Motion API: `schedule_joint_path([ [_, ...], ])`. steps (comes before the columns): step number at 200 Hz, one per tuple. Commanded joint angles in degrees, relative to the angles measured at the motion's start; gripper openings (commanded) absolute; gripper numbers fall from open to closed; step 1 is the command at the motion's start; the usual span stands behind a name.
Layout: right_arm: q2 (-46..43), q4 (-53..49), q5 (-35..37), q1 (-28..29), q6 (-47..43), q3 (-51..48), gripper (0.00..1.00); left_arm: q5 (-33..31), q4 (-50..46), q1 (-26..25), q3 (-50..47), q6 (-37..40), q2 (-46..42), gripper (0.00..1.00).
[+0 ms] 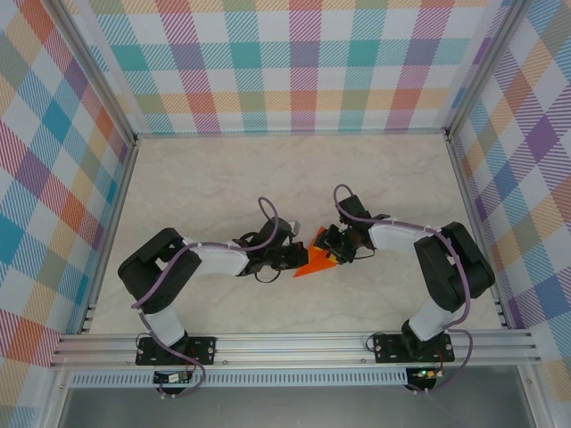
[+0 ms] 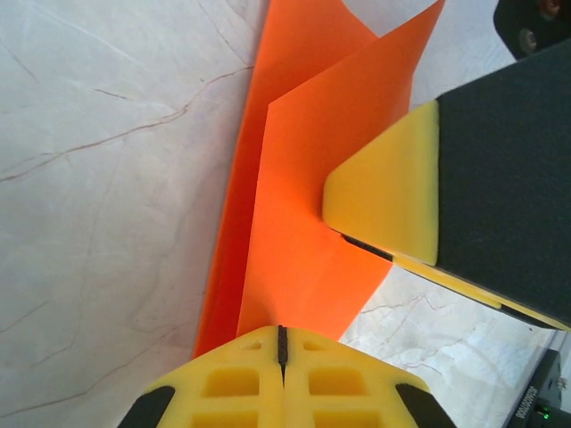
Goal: Fold a paper plane with a square sheet of paper (pick it up from the middle)
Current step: Fourth fold the wing at the center of the table.
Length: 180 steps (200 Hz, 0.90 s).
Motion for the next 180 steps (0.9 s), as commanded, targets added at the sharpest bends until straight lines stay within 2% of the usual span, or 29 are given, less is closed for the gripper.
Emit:
schedule_joint_path([
  [1, 2.10, -6.24, 4.61, -0.23, -0.11, 0.16, 0.45, -0.78, -2.26, 0.50, 1.56, 1.53, 1.00, 0.01],
  [112, 5.95, -8.77, 3.81, -0.23, -0.02, 3.33, 0.40, -0.72, -4.22, 0.51, 2.70, 1.72, 2.84, 0.00],
  [180, 8.19, -10.29, 3.32, -0.23, -0.74, 5.38, 0.41, -2.55, -5.89, 0.45, 2.53, 1.97, 2.87, 0.00],
])
